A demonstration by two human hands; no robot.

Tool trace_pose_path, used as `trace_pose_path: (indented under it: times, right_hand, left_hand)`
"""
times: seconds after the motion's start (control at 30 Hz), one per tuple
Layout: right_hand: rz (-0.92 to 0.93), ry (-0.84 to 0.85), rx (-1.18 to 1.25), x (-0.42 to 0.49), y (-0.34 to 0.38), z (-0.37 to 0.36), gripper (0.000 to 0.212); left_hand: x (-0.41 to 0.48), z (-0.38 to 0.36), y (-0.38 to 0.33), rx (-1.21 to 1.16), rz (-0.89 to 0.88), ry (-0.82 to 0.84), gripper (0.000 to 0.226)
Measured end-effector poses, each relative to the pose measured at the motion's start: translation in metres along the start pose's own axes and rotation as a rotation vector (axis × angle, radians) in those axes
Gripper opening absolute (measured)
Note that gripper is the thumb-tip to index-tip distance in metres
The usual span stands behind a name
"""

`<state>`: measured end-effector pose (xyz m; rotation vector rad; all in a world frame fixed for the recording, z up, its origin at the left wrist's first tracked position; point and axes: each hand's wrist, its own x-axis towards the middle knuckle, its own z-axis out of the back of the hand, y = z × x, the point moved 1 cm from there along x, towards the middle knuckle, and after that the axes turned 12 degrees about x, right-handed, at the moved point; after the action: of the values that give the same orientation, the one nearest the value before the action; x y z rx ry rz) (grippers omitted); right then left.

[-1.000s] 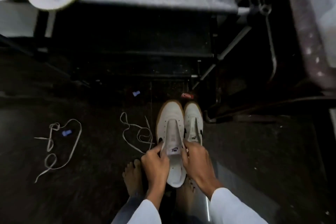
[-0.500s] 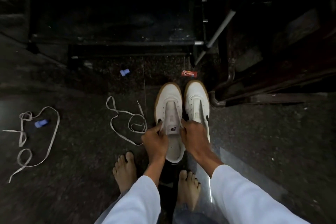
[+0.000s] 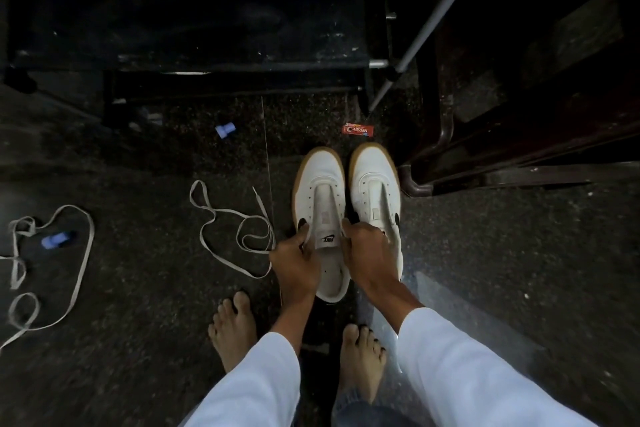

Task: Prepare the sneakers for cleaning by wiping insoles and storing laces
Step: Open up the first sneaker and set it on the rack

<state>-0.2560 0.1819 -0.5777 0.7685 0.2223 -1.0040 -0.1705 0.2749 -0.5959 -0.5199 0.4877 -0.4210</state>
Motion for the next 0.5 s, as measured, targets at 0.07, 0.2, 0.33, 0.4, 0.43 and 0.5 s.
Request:
trace_pose_path:
  times: [0.07,0.2,0.33,0.4,0.43,0.5]
  right_hand:
    - [-0.017,0.027,0.003,0.000,0.000,-0.001,0.027]
    - [-0.049,0.041,0.027,0.002,-0.002,-0.005,0.027]
    - [-0.073,0.075,0.022,0.002,-0.001,-0.010,0.026]
    - [-0.107,0.079,0.052,-0.001,0.001,-0.010,0.026]
    - [-0.110,0.077,0.064,-0.003,0.002,-0.010,0.025]
    - [-0.080,0.065,0.072,-0.010,0.007,-0.006,0.024]
  left_hand:
    - [0.000,-0.003,0.005,-0.024,-0.002,0.005,0.021]
    - [0.002,-0.010,0.008,-0.015,0.035,0.032,0.028]
    - [0.002,-0.011,0.015,0.022,-0.008,0.089,0.026]
    - [0.002,-0.008,0.016,0.050,-0.028,0.146,0.025]
    - [0.001,-0.005,0.015,0.077,-0.048,0.165,0.024]
    - [-0.003,0.005,0.008,0.127,-0.092,0.195,0.025]
